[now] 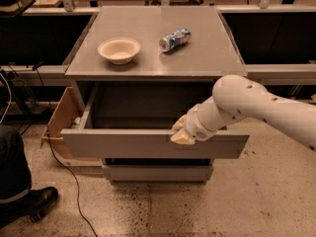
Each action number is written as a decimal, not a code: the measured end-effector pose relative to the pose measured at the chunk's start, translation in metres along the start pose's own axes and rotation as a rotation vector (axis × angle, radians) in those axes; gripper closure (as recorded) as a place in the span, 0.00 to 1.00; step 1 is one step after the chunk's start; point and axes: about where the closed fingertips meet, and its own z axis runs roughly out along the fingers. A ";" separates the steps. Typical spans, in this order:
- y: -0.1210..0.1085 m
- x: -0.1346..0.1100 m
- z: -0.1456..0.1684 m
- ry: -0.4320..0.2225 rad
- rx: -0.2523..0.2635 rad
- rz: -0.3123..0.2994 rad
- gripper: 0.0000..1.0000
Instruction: Close top drawer
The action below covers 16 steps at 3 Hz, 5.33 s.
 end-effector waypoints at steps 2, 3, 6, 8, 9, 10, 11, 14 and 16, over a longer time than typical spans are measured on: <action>-0.052 -0.061 -0.020 -0.033 0.057 -0.137 0.03; -0.064 -0.076 -0.036 -0.045 0.083 -0.185 0.00; 0.018 -0.033 -0.112 -0.001 0.009 -0.107 0.65; 0.021 -0.029 -0.115 -0.002 0.010 -0.100 1.00; 0.020 -0.017 -0.101 -0.053 0.054 -0.074 1.00; 0.016 -0.003 -0.086 -0.096 0.095 -0.049 1.00; 0.012 0.017 -0.070 -0.116 0.136 -0.030 1.00; 0.004 0.041 -0.042 -0.181 0.217 -0.028 1.00; -0.002 0.038 -0.042 -0.188 0.241 -0.033 1.00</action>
Offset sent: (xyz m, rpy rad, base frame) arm 0.0838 0.0457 0.0964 -0.0035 -0.2113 0.1397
